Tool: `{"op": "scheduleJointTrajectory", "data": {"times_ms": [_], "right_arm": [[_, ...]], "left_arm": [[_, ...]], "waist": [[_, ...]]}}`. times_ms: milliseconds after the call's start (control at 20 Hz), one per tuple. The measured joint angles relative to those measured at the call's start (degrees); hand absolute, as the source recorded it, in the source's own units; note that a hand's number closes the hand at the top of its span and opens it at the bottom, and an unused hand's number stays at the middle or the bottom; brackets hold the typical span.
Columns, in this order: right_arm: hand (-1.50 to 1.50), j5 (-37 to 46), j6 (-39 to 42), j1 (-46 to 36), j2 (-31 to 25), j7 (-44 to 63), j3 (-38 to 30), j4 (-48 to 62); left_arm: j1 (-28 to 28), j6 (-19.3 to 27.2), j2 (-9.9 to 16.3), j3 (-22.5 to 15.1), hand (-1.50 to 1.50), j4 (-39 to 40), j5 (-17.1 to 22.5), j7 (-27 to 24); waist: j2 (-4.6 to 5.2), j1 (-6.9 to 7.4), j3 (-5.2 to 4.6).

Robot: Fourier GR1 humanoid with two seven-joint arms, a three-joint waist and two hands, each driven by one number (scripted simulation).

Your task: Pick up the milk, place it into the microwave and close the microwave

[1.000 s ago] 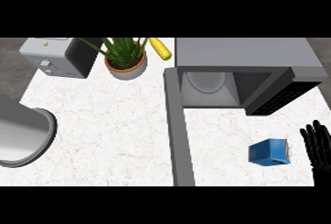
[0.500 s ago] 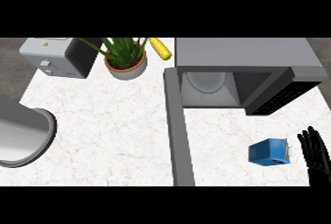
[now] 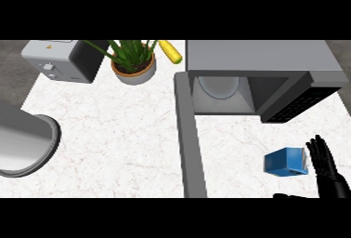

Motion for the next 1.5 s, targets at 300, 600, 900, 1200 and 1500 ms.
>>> {"op": "scheduleJointTrajectory", "data": {"times_ms": [300, 600, 900, 1200, 1500], "right_arm": [[-1.50, 2.5, -2.7, -5.7, -0.9, -7.0, -1.1, 12.7], [1.50, 3.8, -3.7, -11.8, -3.4, -12.3, -2.2, 23.8], [1.50, 5.2, -2.9, -15.9, -4.5, -19.0, -1.5, 33.2], [1.50, 6.7, -5.7, -18.5, -4.1, -23.4, -1.0, 35.7], [1.50, 6.5, -7.6, -28.7, -3.2, -22.9, -2.1, 43.1]], "left_arm": [[0.8, -1.1, -0.9, 0.4, -1.50, 0.0, 0.6, 0.3], [3.0, -3.1, -1.3, 1.5, -1.50, 0.1, 1.4, -1.2], [2.6, -4.1, -0.7, 3.4, -1.50, 0.6, 3.1, -0.8], [2.1, -3.6, -1.1, 3.2, -1.50, 0.5, 3.6, -0.2], [2.1, -4.9, -1.2, 3.4, -1.50, 0.9, 4.1, -0.6]], "waist": [[0.01, 0.14, 0.01], [0.02, 0.30, 0.01], [0.04, 0.29, 0.02], [-0.04, 0.20, -0.12], [0.14, 0.78, -0.01]]}}
